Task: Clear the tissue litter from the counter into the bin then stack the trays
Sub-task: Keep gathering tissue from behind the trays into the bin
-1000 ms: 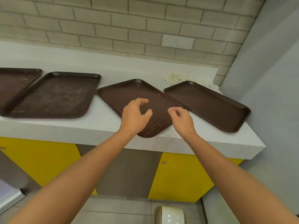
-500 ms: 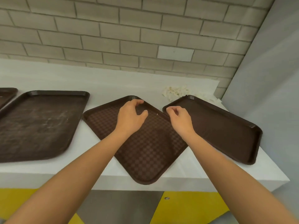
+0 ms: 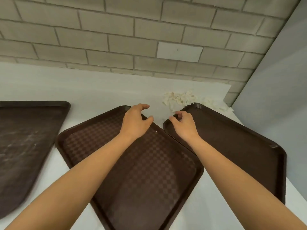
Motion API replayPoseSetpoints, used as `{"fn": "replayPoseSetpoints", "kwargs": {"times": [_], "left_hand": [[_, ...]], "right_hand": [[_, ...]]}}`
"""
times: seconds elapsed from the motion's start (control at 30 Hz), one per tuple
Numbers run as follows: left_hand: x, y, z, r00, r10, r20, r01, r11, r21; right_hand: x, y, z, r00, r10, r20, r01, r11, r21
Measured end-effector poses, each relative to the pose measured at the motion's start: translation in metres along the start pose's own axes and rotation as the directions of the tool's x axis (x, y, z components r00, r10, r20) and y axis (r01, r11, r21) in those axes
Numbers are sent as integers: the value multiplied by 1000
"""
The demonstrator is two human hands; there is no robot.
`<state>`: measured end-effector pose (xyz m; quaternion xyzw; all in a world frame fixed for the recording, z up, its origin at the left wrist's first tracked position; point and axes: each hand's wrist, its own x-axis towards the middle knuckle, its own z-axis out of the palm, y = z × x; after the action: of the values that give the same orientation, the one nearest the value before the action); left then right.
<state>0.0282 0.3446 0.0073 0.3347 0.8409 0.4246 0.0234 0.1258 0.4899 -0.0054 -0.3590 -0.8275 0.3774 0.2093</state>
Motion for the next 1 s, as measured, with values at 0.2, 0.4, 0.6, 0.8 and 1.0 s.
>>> {"fn": "replayPoseSetpoints", "kwargs": {"times": [0.2,0.4,0.6,0.8,1.0], "left_hand": [[45,-11,22,999,-1,32,0,1000,18],[93,-28,38,995,12,101,-15,999,29],[126,-47,49,991,37,127,-37,999,4],[141,-67,61,984,69,163,-71,997,9],[149,-76,70,983,79,167,-82,997,11]], "right_hand": [[46,10,16,1000,1,12,0,997,-83],[110,7,44,997,20,73,1,959,-283],[163,16,69,998,32,56,9,795,-606],[194,31,84,996,67,54,-10,708,-706],[196,34,96,999,-27,19,32,758,-652]]}}
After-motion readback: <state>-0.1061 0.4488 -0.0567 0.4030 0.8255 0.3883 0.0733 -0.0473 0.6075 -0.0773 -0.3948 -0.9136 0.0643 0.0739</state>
